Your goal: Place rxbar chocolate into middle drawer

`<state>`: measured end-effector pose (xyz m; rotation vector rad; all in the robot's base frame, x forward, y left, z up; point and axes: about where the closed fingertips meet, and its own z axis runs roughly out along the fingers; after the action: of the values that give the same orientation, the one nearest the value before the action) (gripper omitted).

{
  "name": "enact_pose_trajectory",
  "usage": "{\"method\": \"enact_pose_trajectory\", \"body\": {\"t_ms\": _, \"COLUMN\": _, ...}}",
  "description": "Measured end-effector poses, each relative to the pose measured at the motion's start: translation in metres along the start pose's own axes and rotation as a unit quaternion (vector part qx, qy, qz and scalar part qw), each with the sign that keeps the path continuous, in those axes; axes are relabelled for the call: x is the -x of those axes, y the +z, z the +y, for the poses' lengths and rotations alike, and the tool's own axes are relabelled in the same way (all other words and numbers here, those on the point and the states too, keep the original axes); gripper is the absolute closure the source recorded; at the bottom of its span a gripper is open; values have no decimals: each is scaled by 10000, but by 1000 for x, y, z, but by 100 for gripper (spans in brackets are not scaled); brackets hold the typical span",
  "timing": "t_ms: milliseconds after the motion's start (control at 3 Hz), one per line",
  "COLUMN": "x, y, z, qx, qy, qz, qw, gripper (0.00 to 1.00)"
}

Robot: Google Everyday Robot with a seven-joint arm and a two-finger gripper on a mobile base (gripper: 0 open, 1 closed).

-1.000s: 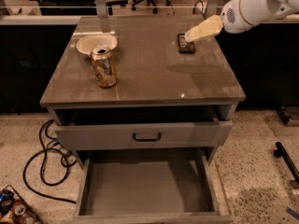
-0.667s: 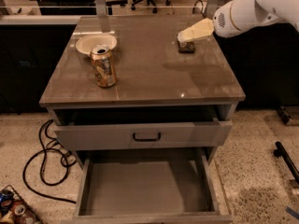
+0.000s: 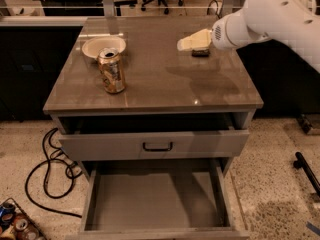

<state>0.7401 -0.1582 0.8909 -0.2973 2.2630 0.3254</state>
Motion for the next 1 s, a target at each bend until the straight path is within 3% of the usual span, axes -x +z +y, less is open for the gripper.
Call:
{"method": "enact_pose_trajectory", "body": {"t_ms": 333, "x": -9, "y": 10, "z": -2, "qx": -166, "qy": 237, "qz": 70, "qw": 9996, "gripper": 0}}
{"method": "enact_pose_trajectory", "body": {"t_ms": 667, "x": -9, "y": 14, "z": -1, "qx": -181, "qy": 239, "qz": 67, "qw": 9995, "gripper": 0}}
{"method": "enact_pose_trajectory", "body": {"t_ms": 1000, "x": 1, "y": 45, "z": -7, "qx": -340, "qy": 135, "qz": -57, "qw": 9993, "gripper": 0}}
